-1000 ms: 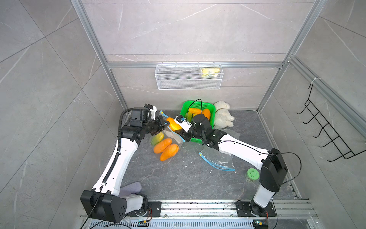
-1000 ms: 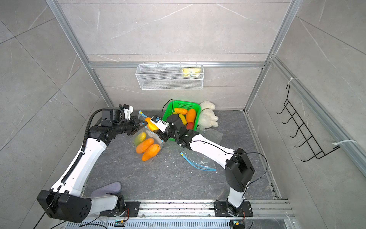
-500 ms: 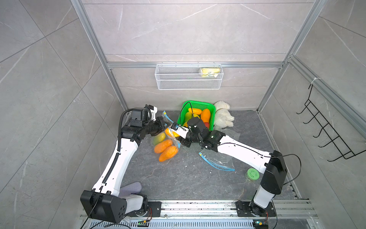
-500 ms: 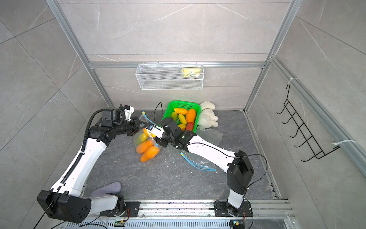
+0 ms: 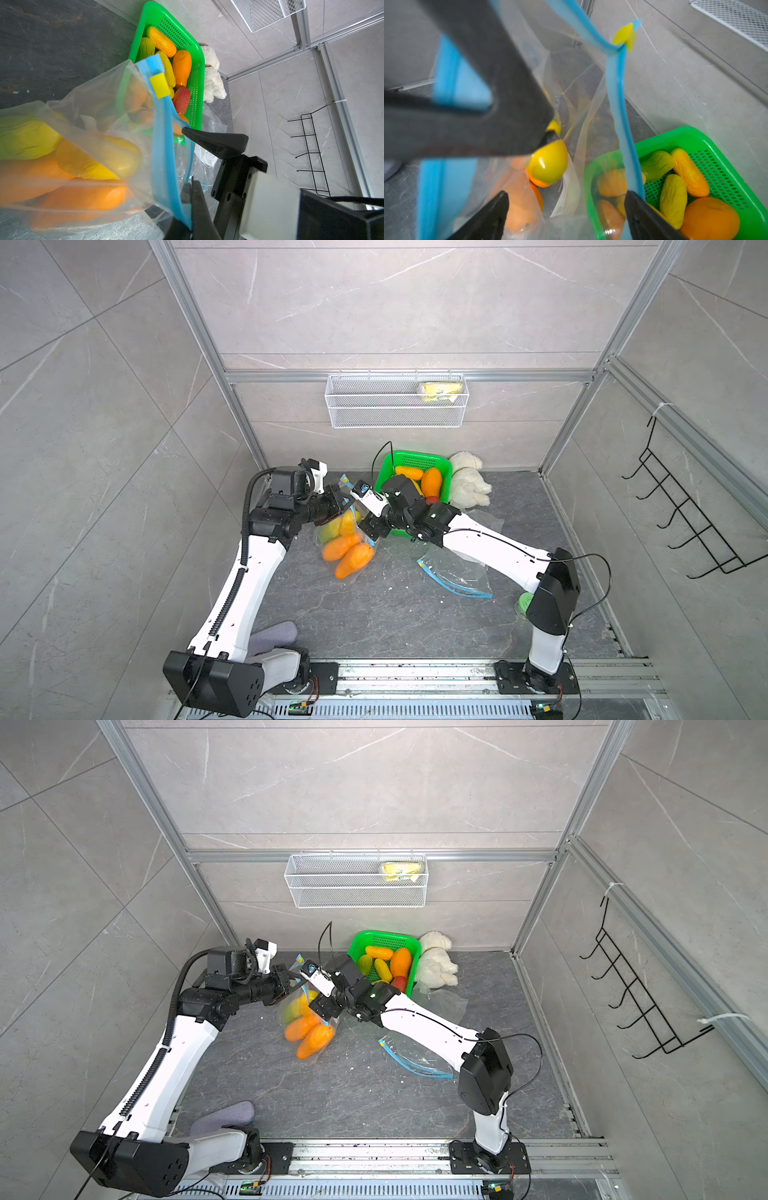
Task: Place the mango in a zip-top bag and seal the zipper
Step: Place the mango in the zipper food storage bag, then pick up the mango from the basket.
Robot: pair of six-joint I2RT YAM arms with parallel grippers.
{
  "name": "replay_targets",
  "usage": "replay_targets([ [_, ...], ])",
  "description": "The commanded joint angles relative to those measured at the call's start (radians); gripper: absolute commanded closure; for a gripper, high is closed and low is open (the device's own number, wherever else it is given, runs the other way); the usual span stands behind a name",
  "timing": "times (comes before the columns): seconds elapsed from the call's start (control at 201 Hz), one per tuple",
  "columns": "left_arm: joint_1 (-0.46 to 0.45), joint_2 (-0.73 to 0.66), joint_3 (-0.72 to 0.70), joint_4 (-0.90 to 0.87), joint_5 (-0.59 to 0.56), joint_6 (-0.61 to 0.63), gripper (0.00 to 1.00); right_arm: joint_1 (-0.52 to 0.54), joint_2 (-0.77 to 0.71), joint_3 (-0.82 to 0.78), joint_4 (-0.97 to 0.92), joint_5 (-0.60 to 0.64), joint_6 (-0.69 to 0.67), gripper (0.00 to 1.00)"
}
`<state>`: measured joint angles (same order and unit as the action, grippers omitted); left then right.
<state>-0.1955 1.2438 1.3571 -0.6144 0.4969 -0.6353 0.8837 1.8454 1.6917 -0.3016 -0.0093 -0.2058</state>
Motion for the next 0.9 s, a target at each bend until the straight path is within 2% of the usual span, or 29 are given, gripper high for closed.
replay_targets([
  [0.0,0.011,-0.019,0.02,-0.009,-0.033,0.039,1.0,-0.03,-0.175,-0.172,0.252,-0.1,0.196,0.04],
  [0.07,0.017,-0.02,0.011,-0.009,-0.05,0.039,1.0,-0.09,-0.245,-0.3,0.415,-0.134,0.358,0.03],
  [0.139,0.029,-0.028,-0.003,0.003,-0.059,0.026,1.0,-0.161,-0.262,-0.376,0.492,-0.138,0.518,0.03],
  [0.199,0.042,-0.039,-0.02,0.024,-0.06,0.006,1.0,-0.23,-0.234,-0.402,0.499,-0.128,0.656,0.05],
  [0.274,0.062,-0.055,-0.04,0.049,-0.049,-0.015,1.0,-0.267,-0.166,-0.367,0.407,-0.085,0.735,0.05],
  [0.458,0.089,-0.097,-0.062,0.062,-0.066,-0.028,1.0,-0.271,0.09,-0.058,0.011,0.058,0.754,0.08],
  [0.657,0.094,-0.092,-0.064,0.068,-0.054,-0.03,1.0,-0.269,0.326,0.185,-0.119,0.082,0.804,0.22],
  [0.762,0.094,-0.088,-0.067,0.073,-0.039,-0.027,1.0,-0.263,0.449,0.339,-0.196,0.083,0.789,0.23],
  [0.896,0.094,-0.091,-0.072,0.078,-0.036,-0.023,1.0,-0.252,0.643,0.631,-0.382,0.078,0.754,0.24],
])
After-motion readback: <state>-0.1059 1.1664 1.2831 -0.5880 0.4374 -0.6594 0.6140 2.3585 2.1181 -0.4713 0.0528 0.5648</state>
